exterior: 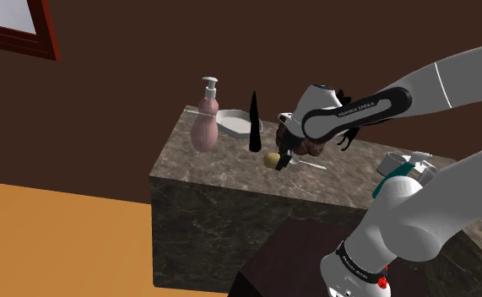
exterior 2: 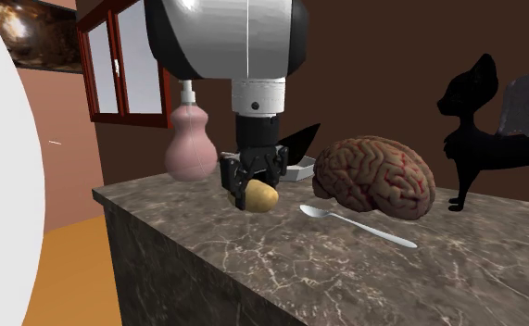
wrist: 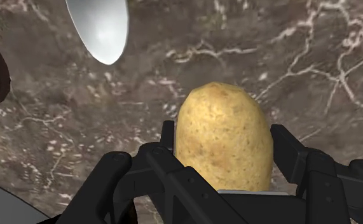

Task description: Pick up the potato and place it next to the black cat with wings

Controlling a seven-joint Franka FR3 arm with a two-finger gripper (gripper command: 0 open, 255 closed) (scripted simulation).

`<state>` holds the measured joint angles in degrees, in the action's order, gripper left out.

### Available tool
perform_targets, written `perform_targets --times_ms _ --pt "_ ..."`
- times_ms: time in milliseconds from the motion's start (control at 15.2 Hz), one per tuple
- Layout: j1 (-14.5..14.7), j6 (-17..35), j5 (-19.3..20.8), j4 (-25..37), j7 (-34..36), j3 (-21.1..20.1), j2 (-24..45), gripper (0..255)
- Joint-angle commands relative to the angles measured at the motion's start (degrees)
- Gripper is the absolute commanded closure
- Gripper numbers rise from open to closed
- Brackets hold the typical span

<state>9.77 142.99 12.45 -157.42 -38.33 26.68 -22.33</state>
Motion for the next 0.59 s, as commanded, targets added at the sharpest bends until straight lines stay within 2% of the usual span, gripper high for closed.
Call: perform_targets --times_ms 0,528 --pt "-0.3 -2.14 0.28 0.52 0.37 -0.55 -1.62 255" --pt "-0.85 -10.1 0.4 3.68 1.05 -2.31 -6.48 255"
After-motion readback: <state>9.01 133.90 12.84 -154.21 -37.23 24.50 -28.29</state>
